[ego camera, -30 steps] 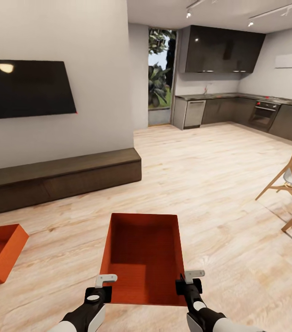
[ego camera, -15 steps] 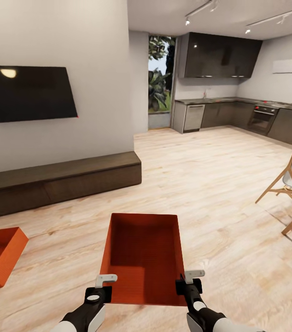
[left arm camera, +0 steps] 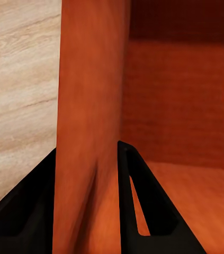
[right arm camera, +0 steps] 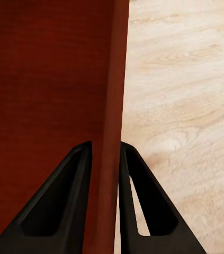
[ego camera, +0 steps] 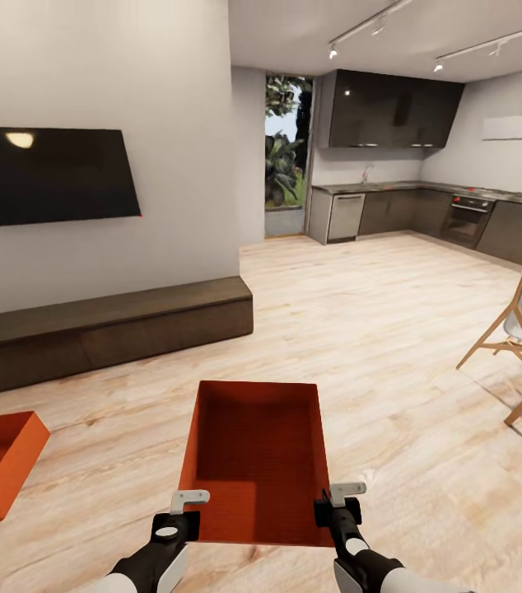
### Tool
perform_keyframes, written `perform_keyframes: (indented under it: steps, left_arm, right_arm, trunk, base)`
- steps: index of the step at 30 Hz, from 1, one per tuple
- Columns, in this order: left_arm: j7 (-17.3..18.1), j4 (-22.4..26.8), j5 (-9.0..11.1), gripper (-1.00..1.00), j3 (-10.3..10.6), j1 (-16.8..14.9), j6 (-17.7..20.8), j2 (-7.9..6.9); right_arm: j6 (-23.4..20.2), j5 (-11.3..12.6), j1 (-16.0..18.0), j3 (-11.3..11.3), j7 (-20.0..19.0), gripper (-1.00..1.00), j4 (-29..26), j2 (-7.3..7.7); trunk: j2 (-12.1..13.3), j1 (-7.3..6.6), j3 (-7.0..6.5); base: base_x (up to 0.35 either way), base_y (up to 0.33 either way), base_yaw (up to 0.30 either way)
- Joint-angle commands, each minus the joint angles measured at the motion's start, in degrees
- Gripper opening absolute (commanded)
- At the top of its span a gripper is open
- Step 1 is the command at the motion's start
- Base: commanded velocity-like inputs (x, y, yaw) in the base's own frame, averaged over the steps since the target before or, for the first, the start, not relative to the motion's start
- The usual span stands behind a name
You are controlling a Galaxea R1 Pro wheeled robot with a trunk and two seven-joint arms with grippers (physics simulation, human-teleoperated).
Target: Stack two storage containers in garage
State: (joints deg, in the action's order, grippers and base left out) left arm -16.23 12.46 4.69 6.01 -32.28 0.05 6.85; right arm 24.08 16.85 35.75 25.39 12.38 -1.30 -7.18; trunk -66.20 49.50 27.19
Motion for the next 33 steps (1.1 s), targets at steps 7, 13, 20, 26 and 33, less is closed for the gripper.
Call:
perform_keyframes:
  steps: [7, 13, 20, 26, 33]
  left_arm:
    - [-0.6, -0.2, 1.1, -1.0, 0.1, 0.0, 0.0, -0.02]
    - [-0.6, -0.2, 1.1, -1.0, 0.1, 0.0, 0.0, -0.01]
    - [-0.6, -0.2, 1.1, -1.0, 0.1, 0.0, 0.0, 0.0]
    - [-0.6, -0.2, 1.1, -1.0, 0.1, 0.0, 0.0, 0.0]
    - [-0.6, -0.2, 1.1, -1.0, 0.1, 0.0, 0.0, 0.01]
  right_arm:
    - [3.3, 1.2, 0.1, -1.4, 1.0, -1.0, -0.1, -0.03]
    - [3.3, 1.2, 0.1, -1.4, 1.0, -1.0, 0.0, -0.03]
    - [3.4, 1.2, 0.1, -1.4, 1.0, -1.0, -0.1, -0.03]
    - [3.3, 1.2, 0.1, -1.4, 1.0, -1.0, 0.0, -0.03]
    - [3.4, 1.2, 0.1, -1.4, 1.0, -1.0, 0.0, -0.03]
  trunk:
    - [0.0, 0.0, -0.59]
    - [0.0, 0.0, -1.14]
    - [0.0, 0.0, -1.78]
    - [0.0, 0.0, -2.33]
    - [0.0, 0.0, -2.97]
  base:
    - [0.0, 0.0, 0.0]
    - [0.0, 0.0, 0.0]
    - [0.0, 0.0, 0.0]
    - [0.0, 0.0, 0.0]
    - [0.0, 0.0, 0.0]
